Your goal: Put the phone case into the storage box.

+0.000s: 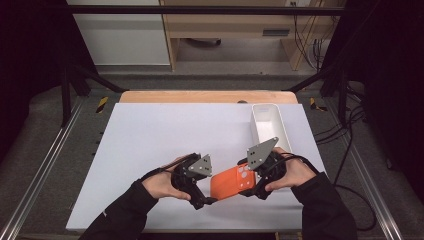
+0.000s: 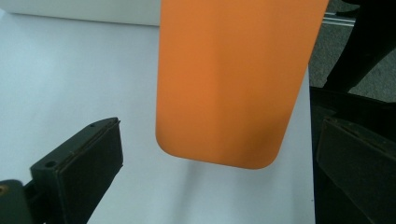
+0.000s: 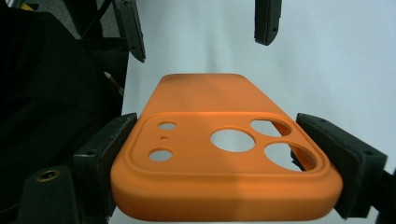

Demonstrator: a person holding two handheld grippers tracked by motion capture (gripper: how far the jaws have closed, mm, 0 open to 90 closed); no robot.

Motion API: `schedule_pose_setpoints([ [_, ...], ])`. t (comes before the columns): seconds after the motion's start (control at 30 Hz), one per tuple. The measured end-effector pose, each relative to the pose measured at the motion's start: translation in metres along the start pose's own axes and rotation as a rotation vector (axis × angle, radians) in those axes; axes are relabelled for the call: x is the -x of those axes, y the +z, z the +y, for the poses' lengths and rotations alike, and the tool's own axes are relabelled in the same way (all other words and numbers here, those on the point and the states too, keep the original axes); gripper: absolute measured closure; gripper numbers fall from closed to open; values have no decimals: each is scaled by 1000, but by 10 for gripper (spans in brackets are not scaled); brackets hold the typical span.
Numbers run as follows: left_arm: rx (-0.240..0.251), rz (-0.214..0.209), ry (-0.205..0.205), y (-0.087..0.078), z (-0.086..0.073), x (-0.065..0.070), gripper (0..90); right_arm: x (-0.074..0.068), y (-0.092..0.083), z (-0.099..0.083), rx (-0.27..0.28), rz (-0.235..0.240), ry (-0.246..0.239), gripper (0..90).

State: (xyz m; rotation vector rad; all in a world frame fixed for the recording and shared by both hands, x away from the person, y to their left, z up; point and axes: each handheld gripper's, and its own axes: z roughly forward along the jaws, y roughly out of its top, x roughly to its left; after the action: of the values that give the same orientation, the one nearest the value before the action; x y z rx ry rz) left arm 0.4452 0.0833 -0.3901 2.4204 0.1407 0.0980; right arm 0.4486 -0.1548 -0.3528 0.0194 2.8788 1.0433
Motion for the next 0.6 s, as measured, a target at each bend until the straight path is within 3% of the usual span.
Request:
schedule_pose_setpoints([
  [0.43,-6,53,67,8,6,2,21,1,4,6,-32,-3,-5,162],
  [0.6,-12,42,69,11,7,3,26,1,3,6,-43,-7,-5,161],
])
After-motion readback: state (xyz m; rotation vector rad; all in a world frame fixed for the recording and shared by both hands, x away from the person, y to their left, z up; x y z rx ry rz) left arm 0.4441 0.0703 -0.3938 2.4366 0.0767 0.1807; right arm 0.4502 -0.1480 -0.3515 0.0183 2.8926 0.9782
